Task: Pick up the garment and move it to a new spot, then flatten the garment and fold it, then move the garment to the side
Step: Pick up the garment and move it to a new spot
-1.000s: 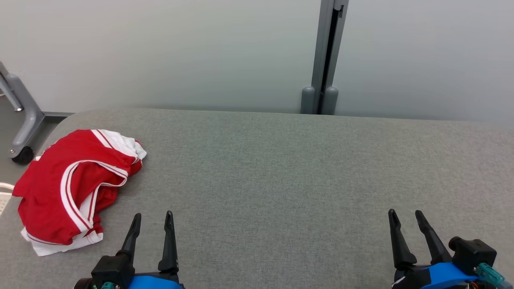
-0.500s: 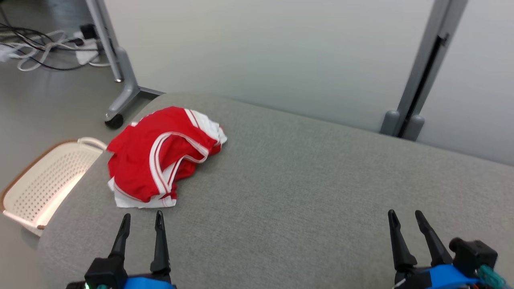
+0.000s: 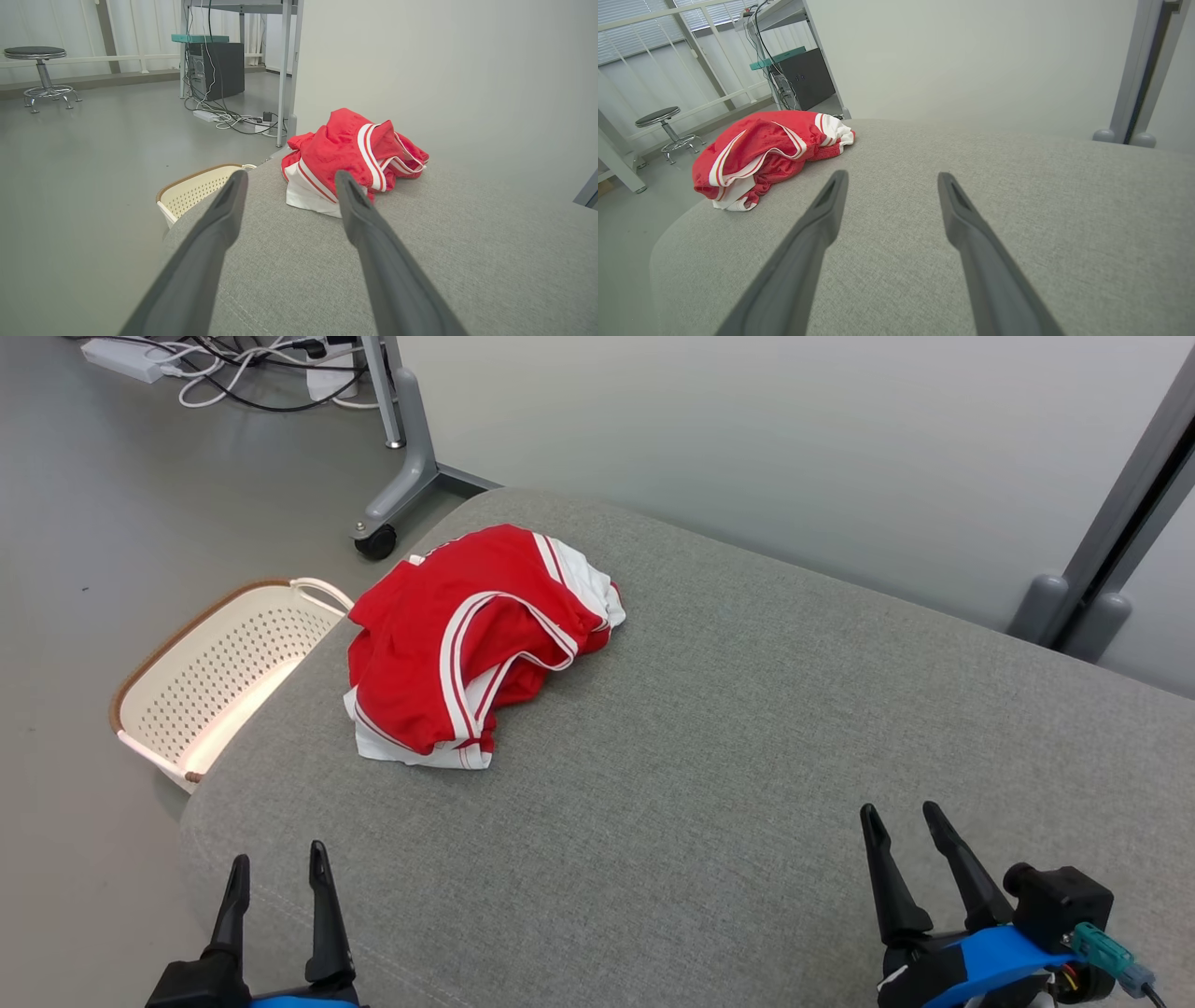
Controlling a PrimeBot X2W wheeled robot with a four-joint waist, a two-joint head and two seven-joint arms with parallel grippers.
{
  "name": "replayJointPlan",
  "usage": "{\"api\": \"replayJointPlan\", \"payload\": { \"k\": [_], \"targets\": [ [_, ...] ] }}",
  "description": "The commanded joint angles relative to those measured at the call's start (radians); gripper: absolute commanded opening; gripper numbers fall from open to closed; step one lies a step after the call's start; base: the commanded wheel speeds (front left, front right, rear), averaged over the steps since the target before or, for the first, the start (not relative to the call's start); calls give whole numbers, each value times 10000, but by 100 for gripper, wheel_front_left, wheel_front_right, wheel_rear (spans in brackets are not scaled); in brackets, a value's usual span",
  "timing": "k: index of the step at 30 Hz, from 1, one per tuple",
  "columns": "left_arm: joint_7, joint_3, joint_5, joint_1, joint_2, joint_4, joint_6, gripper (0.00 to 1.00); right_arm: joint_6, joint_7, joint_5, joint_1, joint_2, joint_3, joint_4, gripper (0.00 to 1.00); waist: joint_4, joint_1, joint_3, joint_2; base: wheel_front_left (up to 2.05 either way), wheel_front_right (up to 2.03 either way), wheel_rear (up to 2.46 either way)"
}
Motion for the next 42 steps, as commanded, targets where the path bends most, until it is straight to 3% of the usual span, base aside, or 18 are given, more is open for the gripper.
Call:
{"api": "replayJointPlan", "payload": {
  "k": [1, 11, 18, 21, 28, 34, 42],
  "targets": [
    [-33, 24, 1, 56, 6, -65, 14, 100, 5, -2, -51, -62, -61, 14, 48, 100, 10, 0, 17, -3, 0, 0, 0],
    [639, 109, -137, -390, 500, -571, -240, 100, 5, -122, -3, -12, -61, -133, 115, 100, -39, 0, 36, -3, 0, 0, 0],
    [2727, 614, -972, -2219, 1462, -2022, -812, 100, 5, -34, -189, 24, -64, -295, -174, 100, -182, 0, 422, -3, 0, 0, 0],
    [3788, 908, -1401, -3321, 1994, -2022, -1028, 100, 5, 93, -328, -166, -60, -233, -372, 100, -442, 0, 709, -3, 0, 0, 0],
    [5637, 1381, -2520, -5339, 2854, -379, -1581, 100, 5, 597, -714, -437, -60, 21, -1047, 100, -1481, 0, 1612, -3, 0, 0, 0],
    [6625, 2053, -3454, -6214, 3167, 1110, -1381, 100, 5, 1082, -1072, -635, -63, 119, -1874, 100, -2524, 0, 2714, -3, 0, 0, 0],
    [7517, 2532, -3859, -6623, 3848, 2287, -1062, 100, 5, 1485, -1293, -769, -58, 200, -2820, 100, -3542, 0, 3950, -3, 0, 0, 0]
  ]
}}
